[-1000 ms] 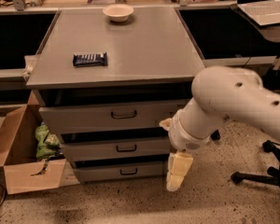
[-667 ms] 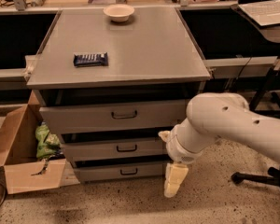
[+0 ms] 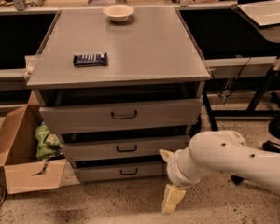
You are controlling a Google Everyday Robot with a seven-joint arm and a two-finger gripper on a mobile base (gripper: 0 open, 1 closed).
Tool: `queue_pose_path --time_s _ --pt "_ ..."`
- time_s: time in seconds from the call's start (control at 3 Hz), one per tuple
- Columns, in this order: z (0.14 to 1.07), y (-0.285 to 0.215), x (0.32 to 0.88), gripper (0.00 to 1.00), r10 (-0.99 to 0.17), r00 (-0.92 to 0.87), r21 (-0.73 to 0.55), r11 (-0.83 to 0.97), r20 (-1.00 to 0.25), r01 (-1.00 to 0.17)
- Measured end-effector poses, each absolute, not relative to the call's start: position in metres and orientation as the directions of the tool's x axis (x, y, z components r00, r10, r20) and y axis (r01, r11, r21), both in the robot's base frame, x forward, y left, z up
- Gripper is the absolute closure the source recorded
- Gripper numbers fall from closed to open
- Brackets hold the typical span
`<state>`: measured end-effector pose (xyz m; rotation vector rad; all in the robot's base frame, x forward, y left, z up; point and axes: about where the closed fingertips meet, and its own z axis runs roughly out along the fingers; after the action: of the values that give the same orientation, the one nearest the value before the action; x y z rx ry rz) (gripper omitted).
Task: Open bottom drawer
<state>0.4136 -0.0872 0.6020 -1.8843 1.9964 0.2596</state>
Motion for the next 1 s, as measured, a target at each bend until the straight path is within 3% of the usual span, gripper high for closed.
queue_pose_path --time_s 1.0 --pt "0.543 -0.092 0.425 0.00 -0.896 -0.085 -0.078 0.132 -0.436 -0.988"
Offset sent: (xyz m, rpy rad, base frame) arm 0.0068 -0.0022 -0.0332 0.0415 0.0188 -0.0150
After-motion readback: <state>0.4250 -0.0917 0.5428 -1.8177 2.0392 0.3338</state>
